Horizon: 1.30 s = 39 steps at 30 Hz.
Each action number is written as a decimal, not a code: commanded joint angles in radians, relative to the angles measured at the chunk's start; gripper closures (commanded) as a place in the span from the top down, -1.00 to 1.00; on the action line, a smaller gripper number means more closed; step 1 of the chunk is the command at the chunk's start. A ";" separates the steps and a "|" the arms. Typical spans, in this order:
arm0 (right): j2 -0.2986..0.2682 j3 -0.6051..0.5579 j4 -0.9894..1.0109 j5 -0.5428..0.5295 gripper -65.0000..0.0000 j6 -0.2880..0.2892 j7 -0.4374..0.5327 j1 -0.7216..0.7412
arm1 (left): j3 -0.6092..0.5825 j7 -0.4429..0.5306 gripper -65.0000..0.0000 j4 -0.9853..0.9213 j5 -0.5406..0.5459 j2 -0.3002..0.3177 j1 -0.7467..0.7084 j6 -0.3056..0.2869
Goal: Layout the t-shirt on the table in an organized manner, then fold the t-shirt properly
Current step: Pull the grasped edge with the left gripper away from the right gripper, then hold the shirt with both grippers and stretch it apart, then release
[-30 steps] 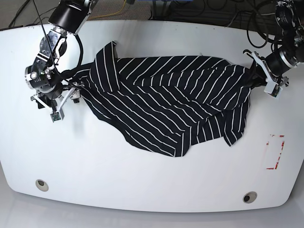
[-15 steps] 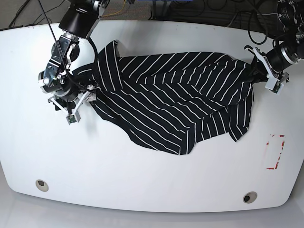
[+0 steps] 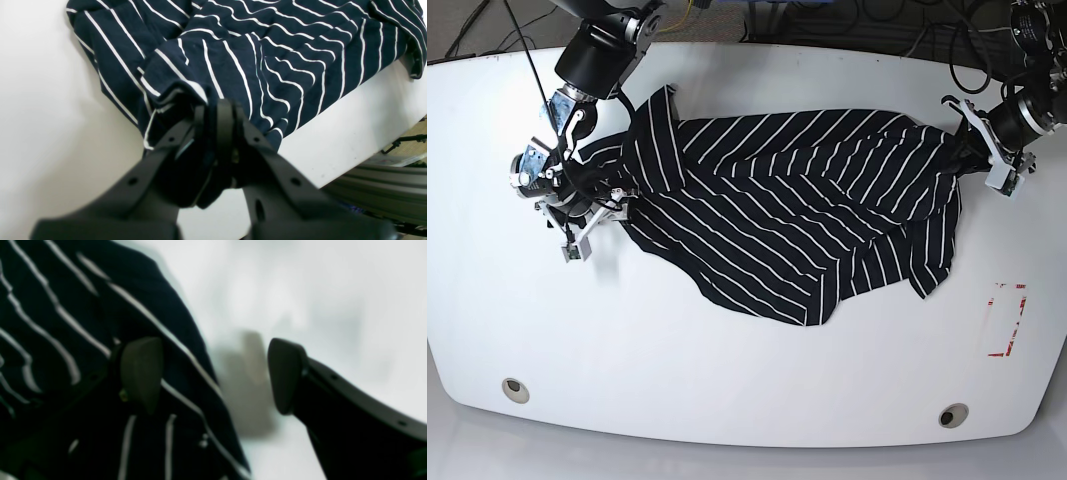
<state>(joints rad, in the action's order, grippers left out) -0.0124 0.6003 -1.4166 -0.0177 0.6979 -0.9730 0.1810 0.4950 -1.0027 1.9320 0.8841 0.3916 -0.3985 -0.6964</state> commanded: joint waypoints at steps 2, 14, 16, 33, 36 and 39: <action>-0.014 0.019 0.046 -0.011 0.46 0.000 0.013 0.041 | 0.006 0.021 -0.93 0.014 0.019 0.017 0.005 -0.002; 0.032 0.023 0.069 -0.012 0.46 0.000 -0.001 0.022 | 0.006 0.021 -0.93 0.014 0.011 0.019 0.005 -0.002; 0.035 0.023 0.069 -0.012 0.46 0.000 -0.013 0.018 | 0.006 0.021 -0.93 0.014 -0.010 0.019 0.006 -0.002; 0.061 -0.061 0.067 -0.086 0.34 0.000 -0.039 -0.018 | 0.004 0.023 -0.93 0.014 -0.059 0.016 0.011 -0.002; 0.061 -0.062 0.067 -0.083 -0.01 0.000 -0.039 -0.019 | 0.004 0.026 -0.93 0.014 -0.059 0.016 0.011 -0.002; 0.059 -0.062 0.067 -0.080 -0.55 0.000 -0.039 -0.019 | 0.006 0.026 -0.93 0.014 -0.059 0.016 0.011 -0.002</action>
<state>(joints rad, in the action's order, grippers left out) 0.0475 0.5392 -1.3537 -0.1379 0.7044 -0.9459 0.1661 0.4946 -1.0019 1.9320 0.8089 0.3916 -0.3923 -0.6964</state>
